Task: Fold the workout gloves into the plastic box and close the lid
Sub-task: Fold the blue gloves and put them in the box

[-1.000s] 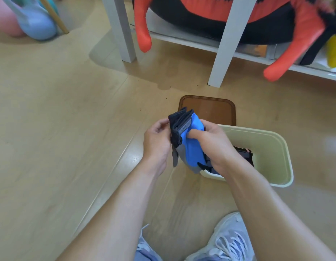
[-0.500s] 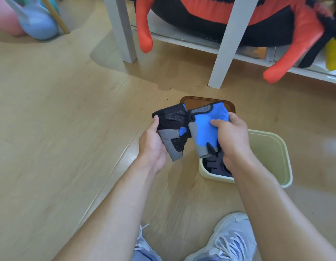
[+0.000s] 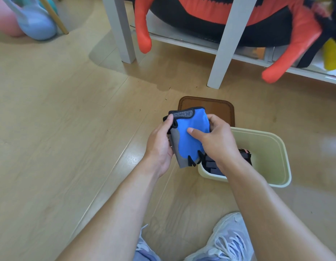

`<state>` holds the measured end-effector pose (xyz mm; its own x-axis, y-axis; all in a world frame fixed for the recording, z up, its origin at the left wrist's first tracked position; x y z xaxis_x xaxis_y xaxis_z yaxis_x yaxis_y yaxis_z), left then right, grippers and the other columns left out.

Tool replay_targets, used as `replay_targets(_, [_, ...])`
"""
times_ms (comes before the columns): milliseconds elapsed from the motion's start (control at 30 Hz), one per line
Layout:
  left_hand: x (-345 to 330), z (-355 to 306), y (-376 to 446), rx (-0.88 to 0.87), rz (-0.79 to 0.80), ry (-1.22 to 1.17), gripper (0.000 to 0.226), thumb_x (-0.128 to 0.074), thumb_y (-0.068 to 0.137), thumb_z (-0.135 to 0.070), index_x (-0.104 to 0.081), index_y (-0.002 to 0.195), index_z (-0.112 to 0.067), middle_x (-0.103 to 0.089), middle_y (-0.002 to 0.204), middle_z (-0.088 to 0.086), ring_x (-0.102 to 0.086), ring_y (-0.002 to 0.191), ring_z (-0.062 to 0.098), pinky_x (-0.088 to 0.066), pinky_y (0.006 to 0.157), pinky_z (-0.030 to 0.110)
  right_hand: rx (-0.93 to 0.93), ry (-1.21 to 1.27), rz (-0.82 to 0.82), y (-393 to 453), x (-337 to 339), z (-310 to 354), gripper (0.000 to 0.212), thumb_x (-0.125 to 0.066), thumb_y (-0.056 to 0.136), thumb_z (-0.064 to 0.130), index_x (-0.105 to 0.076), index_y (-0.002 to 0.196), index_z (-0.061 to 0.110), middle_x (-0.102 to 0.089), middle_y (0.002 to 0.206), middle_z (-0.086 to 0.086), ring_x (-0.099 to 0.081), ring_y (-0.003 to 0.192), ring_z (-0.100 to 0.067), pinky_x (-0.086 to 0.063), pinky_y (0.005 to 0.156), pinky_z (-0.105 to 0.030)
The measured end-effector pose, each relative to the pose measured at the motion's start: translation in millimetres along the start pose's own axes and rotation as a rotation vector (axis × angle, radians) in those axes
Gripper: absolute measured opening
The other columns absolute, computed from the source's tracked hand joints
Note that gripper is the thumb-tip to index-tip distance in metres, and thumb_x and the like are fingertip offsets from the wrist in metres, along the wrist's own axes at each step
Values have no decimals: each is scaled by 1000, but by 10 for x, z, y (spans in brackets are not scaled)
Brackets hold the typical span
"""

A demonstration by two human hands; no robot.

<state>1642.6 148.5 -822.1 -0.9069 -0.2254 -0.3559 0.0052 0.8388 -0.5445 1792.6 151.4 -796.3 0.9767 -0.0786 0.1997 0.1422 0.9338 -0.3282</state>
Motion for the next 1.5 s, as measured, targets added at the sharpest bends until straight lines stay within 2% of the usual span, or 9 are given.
replay_targets(300, [-22, 21, 4, 27, -2, 4, 45, -47, 106, -44, -71, 125, -10, -75, 121, 18, -72, 111, 31, -53, 104, 49, -62, 89, -3, 35, 63, -38, 31, -83, 85, 17, -68, 111, 24, -80, 98, 4, -78, 88, -15, -64, 83, -44])
replay_targets(467, [-24, 28, 7, 24, -35, -3, 39, -48, 108, -33, -68, 128, -6, -76, 112, 17, -71, 93, 25, -59, 88, 43, 219, -416, -264, -23, 114, 64, 47, -83, 83, 33, -59, 124, 31, -57, 114, 12, -58, 99, -8, -46, 77, -25])
replay_targets(567, [-40, 20, 13, 7, -14, 7, 33, -45, 109, -26, -68, 127, -9, -75, 120, 17, -70, 102, 27, -56, 95, 47, 168, -383, -115, -30, 2, 51, 27, -73, 91, 41, -69, 115, 29, -66, 104, 13, -61, 84, -2, -41, 63, -18])
replay_targets(667, [-29, -2, 22, -12, -14, 28, 31, -44, 110, -24, -66, 127, -11, -78, 109, 12, -73, 96, 25, -58, 89, 41, 107, -381, 56, -56, -88, 25, 46, -77, 85, 52, -66, 125, 32, -67, 114, 16, -64, 97, -1, -43, 67, -14])
replay_targets(833, [27, -36, 33, -38, -54, 26, 33, -41, 111, -24, -59, 135, -9, -74, 118, 17, -72, 103, 27, -60, 78, 37, 88, -178, 97, -24, -43, 15, 21, -58, 103, 23, -71, 117, 32, -78, 103, 13, -73, 98, -9, -59, 83, -32])
replay_targets(1033, [111, -112, 62, -48, -114, -54, 33, -45, 109, -23, -59, 135, -10, -76, 102, 9, -71, 86, 20, -58, 66, 32, -104, 90, 140, 44, 35, -33, 25, -46, 109, 18, -66, 117, 30, -78, 100, 7, -75, 94, -16, -60, 78, -34])
replay_targets(1167, [133, -105, 70, -46, -134, -67, 34, -45, 109, -24, -59, 137, -10, -76, 106, 9, -71, 85, 19, -58, 63, 30, -105, 96, 124, 51, 35, -38, 22, -47, 109, 19, -64, 122, 25, -76, 100, 4, -74, 93, -17, -60, 81, -37])
replay_targets(1333, [141, -104, 70, -45, -145, -69, 35, -45, 109, -22, -57, 139, -9, -75, 113, 12, -73, 88, 21, -60, 65, 32, -42, 40, 53, 11, 40, -17, 17, -52, 107, 25, -64, 117, 32, -80, 94, 8, -77, 80, -9, -58, 61, -27])
replay_targets(1500, [68, -91, 47, -65, -80, -8, 29, -44, 110, -24, -63, 128, -12, -77, 110, 14, -74, 94, 25, -61, 75, 38, 99, -134, -24, -48, -35, 8, 12, -66, 97, 31, -67, 109, 32, -77, 96, 13, -74, 87, -7, -60, 71, -32])
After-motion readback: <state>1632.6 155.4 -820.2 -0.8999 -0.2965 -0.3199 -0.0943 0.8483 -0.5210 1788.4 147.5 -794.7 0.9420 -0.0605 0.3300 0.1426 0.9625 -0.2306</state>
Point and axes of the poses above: each hand's wrist, its own y-axis towards the middle knuckle, its own x-axis out of the back of the hand, z = x × y, the point moved 5 cm from there along y, towards the middle knuckle
